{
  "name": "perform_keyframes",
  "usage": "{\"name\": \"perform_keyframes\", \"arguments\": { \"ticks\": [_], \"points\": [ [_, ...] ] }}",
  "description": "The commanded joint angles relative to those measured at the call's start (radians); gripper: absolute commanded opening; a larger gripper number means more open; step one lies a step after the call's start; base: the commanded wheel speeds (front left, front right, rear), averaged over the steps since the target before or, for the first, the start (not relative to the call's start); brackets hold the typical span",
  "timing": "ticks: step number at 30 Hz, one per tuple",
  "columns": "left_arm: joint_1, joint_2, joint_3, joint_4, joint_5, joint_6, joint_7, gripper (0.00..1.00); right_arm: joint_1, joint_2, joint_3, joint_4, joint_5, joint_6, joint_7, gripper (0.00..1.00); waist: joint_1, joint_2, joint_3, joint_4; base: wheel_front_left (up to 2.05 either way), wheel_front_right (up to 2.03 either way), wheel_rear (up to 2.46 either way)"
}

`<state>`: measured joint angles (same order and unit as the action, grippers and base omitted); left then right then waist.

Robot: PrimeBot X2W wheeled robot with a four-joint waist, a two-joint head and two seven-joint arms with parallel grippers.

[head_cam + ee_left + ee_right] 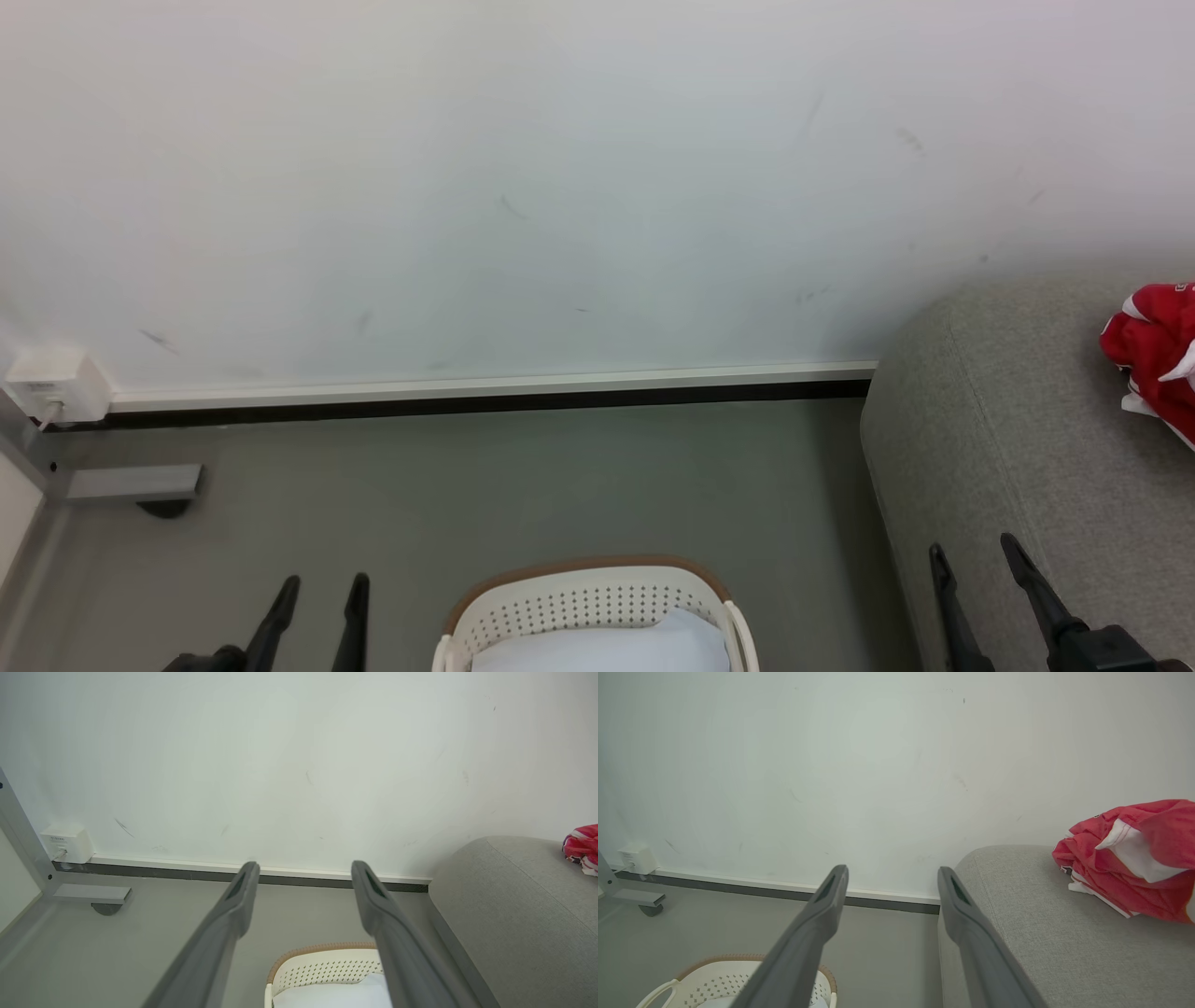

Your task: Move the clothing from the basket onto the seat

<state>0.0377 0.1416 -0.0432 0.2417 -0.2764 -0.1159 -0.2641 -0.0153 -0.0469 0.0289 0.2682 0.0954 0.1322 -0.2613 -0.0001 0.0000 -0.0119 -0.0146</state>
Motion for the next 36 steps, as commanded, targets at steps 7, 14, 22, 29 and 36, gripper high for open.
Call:
{"name": "perform_keyframes", "arguments": {
  "ticks": [7, 14, 22, 29, 36],
  "points": [
    [0.004, -0.015, 0.028, 0.017, 0.028, -0.011, 0.000, 1.00, 0.000, -0.004, -0.003, 0.008, -0.008, -0.003, -0.003, 1.00, 0.0001, 0.0000, -0.008, 0.000, 0.00, 0.00, 0.00],
    [0.006, -0.024, 0.045, 0.027, 0.043, -0.015, 0.000, 1.00, -0.007, -0.004, -0.001, 0.014, -0.001, -0.003, -0.003, 1.00, 0.0001, 0.0000, -0.013, 0.003, 0.00, 0.00, 0.00],
    [-0.006, -0.041, 0.049, 0.057, -0.046, -0.011, 0.028, 0.00, -0.006, 0.004, -0.014, 0.040, 0.089, 0.000, 0.029, 0.00, 0.0001, 0.0000, -0.013, 0.003, 0.00, 0.00, 0.00],
    [-0.021, -0.045, 0.059, 0.048, -0.174, -0.009, 0.062, 0.00, -0.016, 0.003, -0.026, 0.032, 0.230, 0.000, 0.062, 0.00, 0.0001, 0.0000, -0.012, 0.004, 0.00, 0.00, 0.00],
    [-0.033, -0.050, 0.068, 0.034, -0.290, -0.002, 0.092, 0.00, -0.025, 0.002, -0.036, 0.025, 0.359, 0.000, 0.092, 0.00, 0.0001, 0.0000, -0.010, 0.005, 0.00, 0.00, 0.00]
  ]
}}
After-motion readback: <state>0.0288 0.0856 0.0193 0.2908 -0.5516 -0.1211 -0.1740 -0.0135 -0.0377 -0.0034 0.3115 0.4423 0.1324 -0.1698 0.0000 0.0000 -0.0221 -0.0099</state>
